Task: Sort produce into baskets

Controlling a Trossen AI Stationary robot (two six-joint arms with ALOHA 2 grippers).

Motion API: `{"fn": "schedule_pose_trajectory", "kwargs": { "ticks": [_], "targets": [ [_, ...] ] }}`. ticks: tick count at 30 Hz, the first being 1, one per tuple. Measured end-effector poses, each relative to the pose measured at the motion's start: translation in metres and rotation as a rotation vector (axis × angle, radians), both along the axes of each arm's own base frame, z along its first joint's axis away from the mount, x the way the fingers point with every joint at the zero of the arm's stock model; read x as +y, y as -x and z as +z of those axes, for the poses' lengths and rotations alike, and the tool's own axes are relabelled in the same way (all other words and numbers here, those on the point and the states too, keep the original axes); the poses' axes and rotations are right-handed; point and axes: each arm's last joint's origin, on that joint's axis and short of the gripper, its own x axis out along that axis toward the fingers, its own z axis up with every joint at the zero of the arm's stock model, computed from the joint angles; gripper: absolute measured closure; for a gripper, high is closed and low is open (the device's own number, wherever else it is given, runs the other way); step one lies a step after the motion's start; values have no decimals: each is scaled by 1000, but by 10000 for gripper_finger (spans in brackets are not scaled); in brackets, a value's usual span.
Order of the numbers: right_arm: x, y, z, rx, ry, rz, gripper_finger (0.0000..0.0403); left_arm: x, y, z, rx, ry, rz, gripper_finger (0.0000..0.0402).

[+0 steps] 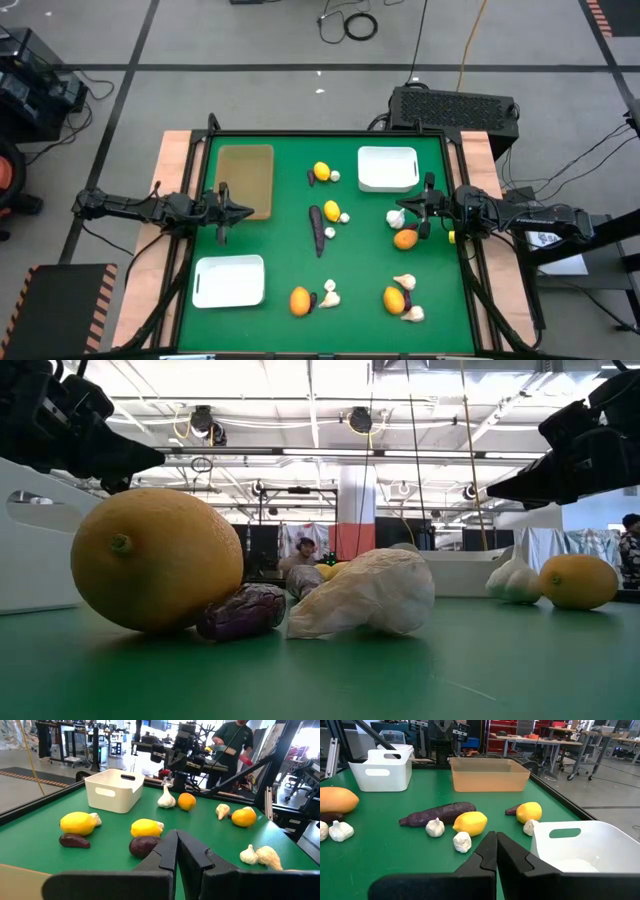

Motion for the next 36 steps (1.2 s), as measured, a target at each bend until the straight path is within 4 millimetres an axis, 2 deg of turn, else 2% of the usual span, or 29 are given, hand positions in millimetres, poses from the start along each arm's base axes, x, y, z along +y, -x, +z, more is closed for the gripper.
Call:
{"fn": "schedule_pose_trajectory", "kwargs": {
  "ticks": [4, 9, 12, 25, 28, 36],
  "targets": [
    [0, 0, 0, 0, 0, 0, 403, 0, 0, 0, 1, -5, 0, 388],
    [0, 0, 0, -1, -2, 0, 403, 0, 0, 0, 11, -145, -8, 388],
    [0, 0, 1, -28, -61, -9, 403, 0, 0, 0, 10, -185, -5, 388],
    [0, -1, 5, -112, -343, -35, 402, 0, 0, 6, -70, 85, 18, 388],
    [2, -1, 5, -103, -363, 29, 395, 0, 0, 7, -77, 80, 20, 388],
    [10, -3, 12, -116, -389, 128, 355, 5, 1, 13, -109, 15, 163, 388]
  ]
}}
